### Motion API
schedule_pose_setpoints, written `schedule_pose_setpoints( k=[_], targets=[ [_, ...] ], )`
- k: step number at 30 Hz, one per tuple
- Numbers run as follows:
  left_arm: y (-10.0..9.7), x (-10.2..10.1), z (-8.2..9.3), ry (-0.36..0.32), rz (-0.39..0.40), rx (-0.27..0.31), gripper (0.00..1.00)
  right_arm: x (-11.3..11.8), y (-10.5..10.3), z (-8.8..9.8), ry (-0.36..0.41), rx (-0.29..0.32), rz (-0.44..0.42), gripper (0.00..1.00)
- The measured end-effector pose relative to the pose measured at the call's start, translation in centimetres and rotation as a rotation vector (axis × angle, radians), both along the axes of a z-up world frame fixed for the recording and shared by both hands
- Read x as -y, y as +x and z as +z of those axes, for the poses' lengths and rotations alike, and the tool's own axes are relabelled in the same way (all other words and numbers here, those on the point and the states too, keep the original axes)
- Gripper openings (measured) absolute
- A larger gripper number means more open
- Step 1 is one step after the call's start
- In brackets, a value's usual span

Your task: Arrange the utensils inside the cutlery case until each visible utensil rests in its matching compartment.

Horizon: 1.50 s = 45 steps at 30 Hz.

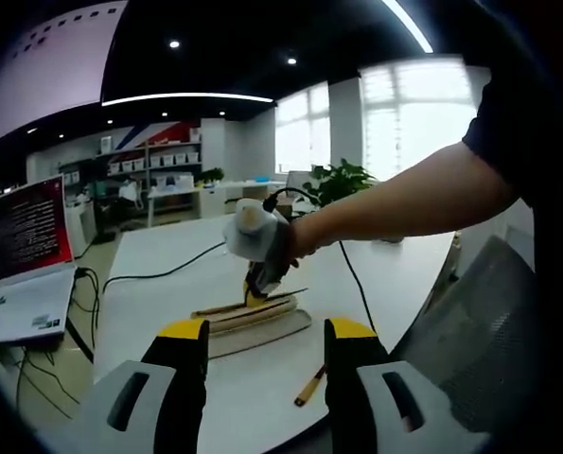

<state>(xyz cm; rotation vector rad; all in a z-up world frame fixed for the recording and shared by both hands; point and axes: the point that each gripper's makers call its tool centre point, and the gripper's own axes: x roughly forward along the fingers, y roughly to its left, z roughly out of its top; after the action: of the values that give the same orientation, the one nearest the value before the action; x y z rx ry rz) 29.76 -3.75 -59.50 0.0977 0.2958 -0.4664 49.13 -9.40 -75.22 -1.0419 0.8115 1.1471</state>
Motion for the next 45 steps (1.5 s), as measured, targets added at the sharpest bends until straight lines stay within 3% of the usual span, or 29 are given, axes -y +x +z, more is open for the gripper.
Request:
schedule_pose_setpoints(
  k=[27,45],
  targets=[
    [0.1,0.0,-0.5,0.001,-0.006,-0.013,0.5,-0.5,2.0,-1.1,0.036,0.139,-0.014,0.0],
    [0.3,0.4,-0.5,0.006,-0.007,-0.035,0.5,-0.4,2.4,-3.3,0.012,0.113,-0.003,0.0]
  ],
)
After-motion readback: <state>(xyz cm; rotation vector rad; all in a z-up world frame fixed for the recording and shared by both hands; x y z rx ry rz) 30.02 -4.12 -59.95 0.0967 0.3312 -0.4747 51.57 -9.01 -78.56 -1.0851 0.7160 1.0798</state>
